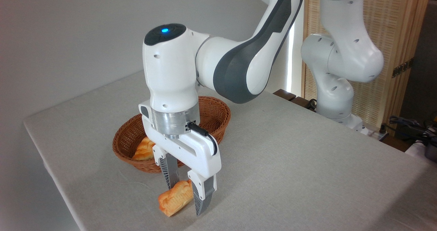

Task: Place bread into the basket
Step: 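Lower the gripper onto the orange roll and close on it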

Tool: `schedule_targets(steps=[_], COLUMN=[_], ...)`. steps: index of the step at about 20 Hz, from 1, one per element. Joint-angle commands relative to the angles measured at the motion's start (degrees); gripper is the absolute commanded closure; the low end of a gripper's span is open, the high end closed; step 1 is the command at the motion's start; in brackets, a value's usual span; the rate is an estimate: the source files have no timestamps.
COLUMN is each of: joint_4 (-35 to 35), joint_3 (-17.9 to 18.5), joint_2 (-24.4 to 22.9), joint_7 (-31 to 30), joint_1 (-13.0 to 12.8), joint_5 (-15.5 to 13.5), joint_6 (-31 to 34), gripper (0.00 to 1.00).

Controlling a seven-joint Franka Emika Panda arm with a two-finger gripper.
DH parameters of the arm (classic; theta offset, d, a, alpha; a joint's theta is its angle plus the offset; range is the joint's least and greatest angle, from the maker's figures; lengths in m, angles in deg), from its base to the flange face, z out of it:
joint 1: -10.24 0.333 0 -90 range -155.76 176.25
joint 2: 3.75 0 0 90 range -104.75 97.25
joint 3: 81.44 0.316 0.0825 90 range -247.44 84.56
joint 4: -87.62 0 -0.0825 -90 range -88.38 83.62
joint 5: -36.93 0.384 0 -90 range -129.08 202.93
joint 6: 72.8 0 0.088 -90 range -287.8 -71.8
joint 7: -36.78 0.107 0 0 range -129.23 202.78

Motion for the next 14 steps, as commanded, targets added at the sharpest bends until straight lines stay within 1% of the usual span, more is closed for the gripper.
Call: schedule_targets(steps=[1,3,4,5,6,14], joint_4=[0.2,0.2,0.2,0.2,0.2,0.3], joint_3=[-0.2,-0.2,-0.2,-0.2,-0.2,-0.1], joint_2=[1.3,1.3,1.3,1.3,1.3,1.2], joint_7=[0.6,1.8,1.8,1.8,1.8,1.8], joint_1=[0.6,0.7,0.7,0.7,0.8,0.8], joint_5=[-0.1,-0.1,-0.1,-0.1,-0.1,-0.1], joint_6=[-1.4,-1.4,-1.4,-1.3,-1.2,-1.0], gripper=[0.21,0.55,0.65,0.71,0.75,0.76])
